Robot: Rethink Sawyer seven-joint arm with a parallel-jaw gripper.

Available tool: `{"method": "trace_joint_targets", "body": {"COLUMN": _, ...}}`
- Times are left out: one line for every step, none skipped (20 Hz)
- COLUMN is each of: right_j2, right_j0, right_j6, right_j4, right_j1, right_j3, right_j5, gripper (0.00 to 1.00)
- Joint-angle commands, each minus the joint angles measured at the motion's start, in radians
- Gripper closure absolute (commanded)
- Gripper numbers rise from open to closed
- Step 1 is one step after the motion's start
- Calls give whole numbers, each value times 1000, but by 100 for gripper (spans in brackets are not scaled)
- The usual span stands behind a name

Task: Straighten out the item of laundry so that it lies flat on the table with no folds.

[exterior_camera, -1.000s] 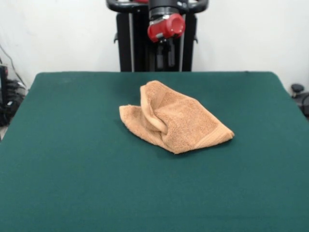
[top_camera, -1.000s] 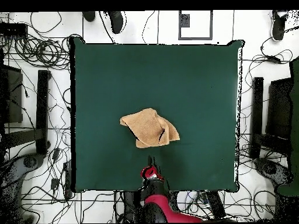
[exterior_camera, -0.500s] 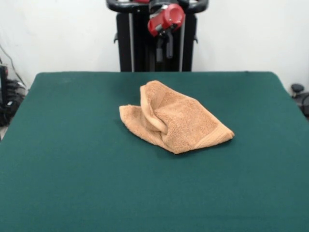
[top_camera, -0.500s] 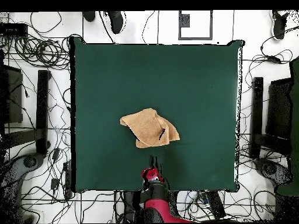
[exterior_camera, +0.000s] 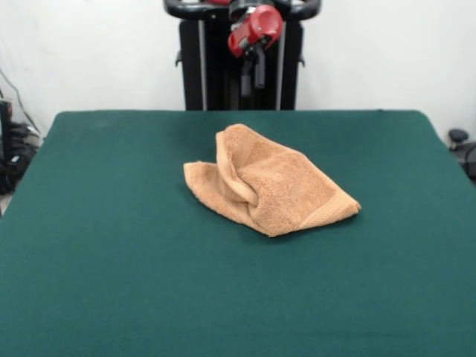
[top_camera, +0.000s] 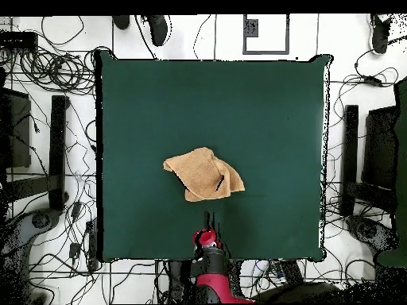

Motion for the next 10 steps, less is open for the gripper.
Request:
{"method": "trace_joint_targets", "body": {"right_j2": 92, "right_j0": -14, "right_j6": 243, "right_j4": -28, "right_j1": 64, "right_j3": -155, "right_j5": -81, "gripper": 0}}
{"method": "trace_joint_targets", "body": {"right_j2": 94, "right_j0": -14, "right_j6": 240, "right_j4": -25, "right_j1": 64, "right_j3": -153, "right_j5": -76, "gripper": 0}}
{"method": "trace_joint_targets", "body": {"right_j2": 96, "right_j0": -14, "right_j6": 238, "right_j4": -21, "right_j1": 61, "right_j3": -150, "right_j5": -72, "gripper": 0}}
{"method": "trace_joint_targets", "body": {"right_j2": 97, "right_j0": -14, "right_j6": 235, "right_j4": -17, "right_j1": 60, "right_j3": -148, "right_j5": -67, "gripper": 0}}
{"method": "trace_joint_targets", "body": {"right_j2": 99, "right_j0": -14, "right_j6": 234, "right_j4": -15, "right_j1": 64, "right_j3": -151, "right_j5": -59, "gripper": 0}}
{"method": "trace_joint_targets", "body": {"right_j2": 100, "right_j0": -14, "right_j6": 231, "right_j4": -13, "right_j1": 68, "right_j3": -153, "right_j5": -57, "gripper": 0}}
{"method": "trace_joint_targets", "body": {"right_j2": 100, "right_j0": -12, "right_j6": 229, "right_j4": -11, "right_j1": 82, "right_j3": -165, "right_j5": -56, "gripper": 0}}
{"method": "trace_joint_targets", "body": {"right_j2": 101, "right_j0": -11, "right_j6": 226, "right_j4": -13, "right_j1": 93, "right_j3": -177, "right_j5": -60, "gripper": 0}}
{"method": "trace_joint_targets", "body": {"right_j2": 105, "right_j0": -14, "right_j6": 225, "right_j4": -25, "right_j1": 118, "right_j3": -204, "right_j5": -58, "gripper": 0}}
{"method": "trace_joint_targets", "body": {"right_j2": 108, "right_j0": -19, "right_j6": 224, "right_j4": -34, "right_j1": 133, "right_j3": -221, "right_j5": -49, "gripper": 0}}
